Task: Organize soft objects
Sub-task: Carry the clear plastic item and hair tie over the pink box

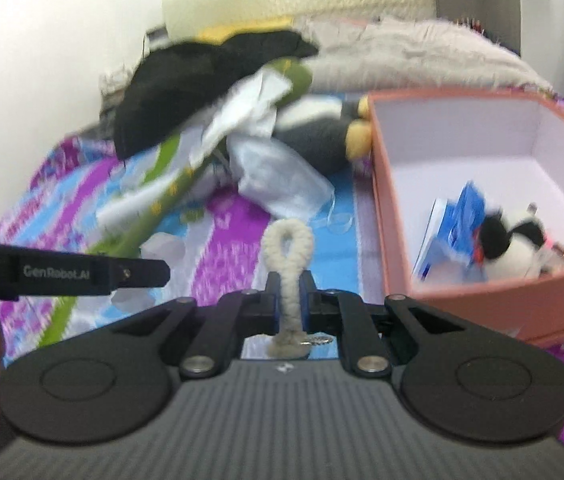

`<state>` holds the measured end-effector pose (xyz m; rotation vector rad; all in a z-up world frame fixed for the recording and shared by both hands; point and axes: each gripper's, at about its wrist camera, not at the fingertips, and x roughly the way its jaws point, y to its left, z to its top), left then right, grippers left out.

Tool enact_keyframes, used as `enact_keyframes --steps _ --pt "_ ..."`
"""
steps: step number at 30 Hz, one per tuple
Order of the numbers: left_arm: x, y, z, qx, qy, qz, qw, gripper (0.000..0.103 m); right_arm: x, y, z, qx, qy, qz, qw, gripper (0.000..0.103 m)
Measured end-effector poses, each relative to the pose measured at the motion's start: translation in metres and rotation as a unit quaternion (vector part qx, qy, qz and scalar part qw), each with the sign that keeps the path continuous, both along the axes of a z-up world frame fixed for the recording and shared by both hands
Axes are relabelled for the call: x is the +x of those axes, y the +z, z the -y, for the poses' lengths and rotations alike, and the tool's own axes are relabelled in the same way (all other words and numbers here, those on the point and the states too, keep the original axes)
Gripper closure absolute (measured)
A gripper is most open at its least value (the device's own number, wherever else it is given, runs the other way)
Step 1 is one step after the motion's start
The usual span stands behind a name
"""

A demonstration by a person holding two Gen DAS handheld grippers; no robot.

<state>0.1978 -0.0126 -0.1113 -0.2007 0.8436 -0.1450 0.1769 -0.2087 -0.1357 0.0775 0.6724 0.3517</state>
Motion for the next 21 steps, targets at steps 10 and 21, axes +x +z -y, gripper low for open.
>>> enact_keyframes --steps 10,21 --pt "0.01 0.072 0.03 0.001 -0.033 0.074 0.9967 0.083 0.001 0.063 0.026 0.01 -0.031 0.092 0.995 0.09" --pt "0.055 0.117 0.078 -0.012 -0.06 0.135 0.9889 0.083 0.024 0.118 0.068 0.006 -0.077 0.154 0.985 0.09"
